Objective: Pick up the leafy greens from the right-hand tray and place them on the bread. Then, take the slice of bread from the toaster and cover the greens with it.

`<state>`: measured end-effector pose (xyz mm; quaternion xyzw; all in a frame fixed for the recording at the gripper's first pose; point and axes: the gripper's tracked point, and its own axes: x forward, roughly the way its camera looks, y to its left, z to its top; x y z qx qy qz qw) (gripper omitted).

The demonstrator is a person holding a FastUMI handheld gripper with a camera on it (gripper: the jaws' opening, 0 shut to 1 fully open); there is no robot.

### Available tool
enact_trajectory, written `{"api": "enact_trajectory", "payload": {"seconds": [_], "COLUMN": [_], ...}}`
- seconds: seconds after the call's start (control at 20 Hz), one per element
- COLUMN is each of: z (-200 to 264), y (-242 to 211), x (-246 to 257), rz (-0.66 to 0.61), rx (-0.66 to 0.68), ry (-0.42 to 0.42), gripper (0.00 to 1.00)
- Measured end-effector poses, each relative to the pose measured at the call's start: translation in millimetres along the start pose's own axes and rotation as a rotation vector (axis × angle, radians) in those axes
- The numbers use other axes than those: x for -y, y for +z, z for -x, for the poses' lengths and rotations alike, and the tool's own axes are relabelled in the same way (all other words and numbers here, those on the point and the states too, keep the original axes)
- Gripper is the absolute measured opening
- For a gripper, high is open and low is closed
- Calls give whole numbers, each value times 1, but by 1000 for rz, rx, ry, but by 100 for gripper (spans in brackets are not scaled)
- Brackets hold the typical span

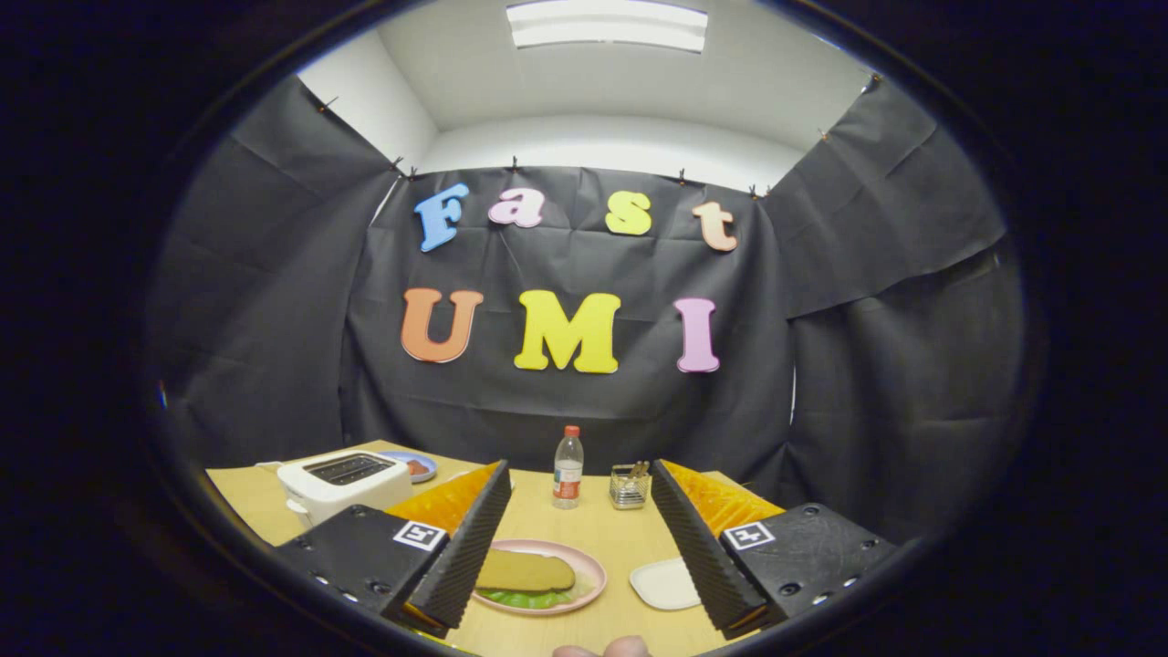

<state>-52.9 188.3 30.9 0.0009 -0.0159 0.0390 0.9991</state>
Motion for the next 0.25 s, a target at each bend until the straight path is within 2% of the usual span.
{"api": "enact_trajectory", "payload": {"seconds": [0.25], "z": [0], "y": [6], "x": [-1], "rz": [6], "rx": [13], "ry": [-4], "gripper": [94]}}
